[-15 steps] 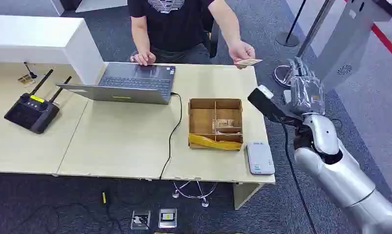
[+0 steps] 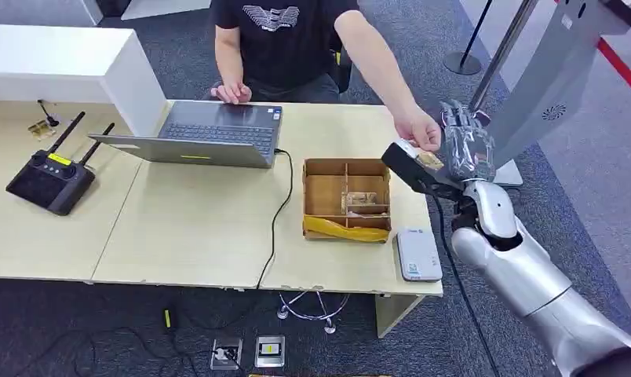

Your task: Pass the card to the sensor for recognition and then transmit it.

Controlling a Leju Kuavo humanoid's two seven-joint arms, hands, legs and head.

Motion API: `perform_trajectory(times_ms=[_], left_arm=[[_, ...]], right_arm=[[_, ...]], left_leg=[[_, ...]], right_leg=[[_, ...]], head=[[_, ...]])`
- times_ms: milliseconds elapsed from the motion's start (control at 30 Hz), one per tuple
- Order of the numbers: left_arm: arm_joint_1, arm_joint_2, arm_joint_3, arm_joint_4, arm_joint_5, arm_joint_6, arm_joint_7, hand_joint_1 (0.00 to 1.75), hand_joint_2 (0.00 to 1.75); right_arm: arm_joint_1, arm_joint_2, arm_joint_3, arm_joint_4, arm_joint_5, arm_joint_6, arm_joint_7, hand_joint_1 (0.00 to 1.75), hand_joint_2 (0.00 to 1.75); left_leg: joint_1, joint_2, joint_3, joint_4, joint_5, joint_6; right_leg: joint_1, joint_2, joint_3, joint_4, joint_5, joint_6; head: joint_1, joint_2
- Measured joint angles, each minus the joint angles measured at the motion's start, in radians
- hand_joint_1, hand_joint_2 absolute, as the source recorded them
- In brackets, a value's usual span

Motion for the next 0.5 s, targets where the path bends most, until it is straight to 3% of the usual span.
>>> perform_trajectory(times_ms=[33,67,500], left_arm=[[0.0,-0.001,0.0,0.0,0.001,0.0,0.0,0.0,0.0],[0.0,-0.002,0.0,0.0,0.001,0.0,-0.001,0.0,0.0],[0.001,-0.007,-0.002,0.0,-0.007,0.0,-0.003,0.0,0.0]], right_arm=[[-0.004,0.004,0.005,0.008,0.0,-0.003,-0.001,0.0,1.75],[-0.008,0.006,0.01,0.015,0.0,-0.008,-0.003,1.75,1.75],[-0.026,0.031,0.028,0.095,-0.036,-0.089,-0.013,1.75,1.75]], left_leg=[[0.0,0.0,0.0,0.0,0.0,0.0],[0.0,0.0,0.0,0.0,0.0,0.0],[0.0,0.0,0.0,0.0,0.0,0.0]], right_leg=[[0.0,0.0,0.0,0.0,0.0,0.0],[0.0,0.0,0.0,0.0,0.0,0.0],[0.0,0.0,0.0,0.0,0.0,0.0]], head=[[0.0,0.0],[0.0,0.0],[0.0,0.0]])
